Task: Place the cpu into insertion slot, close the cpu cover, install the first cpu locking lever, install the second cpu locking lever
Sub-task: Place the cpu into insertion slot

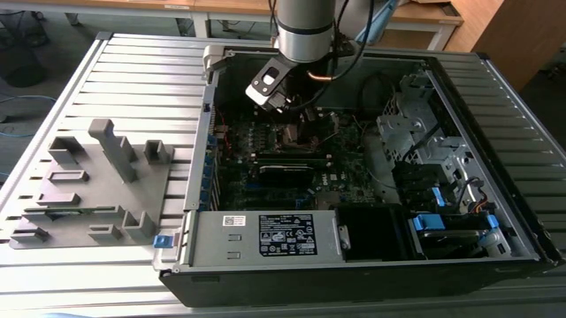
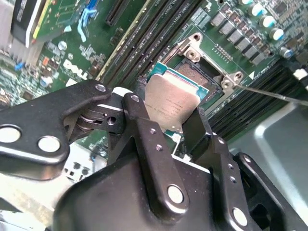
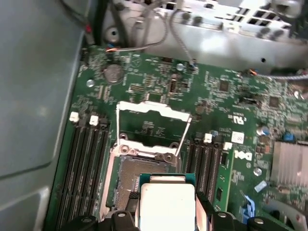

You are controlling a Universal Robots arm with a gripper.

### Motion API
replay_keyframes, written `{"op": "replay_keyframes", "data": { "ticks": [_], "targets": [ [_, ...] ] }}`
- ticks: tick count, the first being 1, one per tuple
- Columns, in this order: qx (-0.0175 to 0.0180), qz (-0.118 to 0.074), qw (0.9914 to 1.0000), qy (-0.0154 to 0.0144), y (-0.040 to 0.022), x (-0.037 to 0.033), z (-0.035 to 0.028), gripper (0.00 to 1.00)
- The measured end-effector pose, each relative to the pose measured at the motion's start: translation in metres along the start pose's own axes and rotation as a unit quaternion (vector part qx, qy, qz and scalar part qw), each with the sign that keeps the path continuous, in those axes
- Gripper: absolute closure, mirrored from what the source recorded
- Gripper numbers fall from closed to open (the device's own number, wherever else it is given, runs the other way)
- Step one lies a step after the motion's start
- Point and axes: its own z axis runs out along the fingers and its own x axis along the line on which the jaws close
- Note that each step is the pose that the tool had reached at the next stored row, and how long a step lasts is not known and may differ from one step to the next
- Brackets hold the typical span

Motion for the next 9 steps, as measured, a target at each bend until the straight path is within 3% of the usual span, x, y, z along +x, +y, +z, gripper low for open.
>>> {"op": "replay_keyframes", "data": {
  "ticks": [5,9],
  "targets": [
    [0.0015,0.045,0.99899,-0.0039,-0.0001,0.0,0.0007,0.46],
    [0.0017,0.049,0.99878,-0.0044,-0.0001,0.0,0.0007,0.46]
  ]
}}
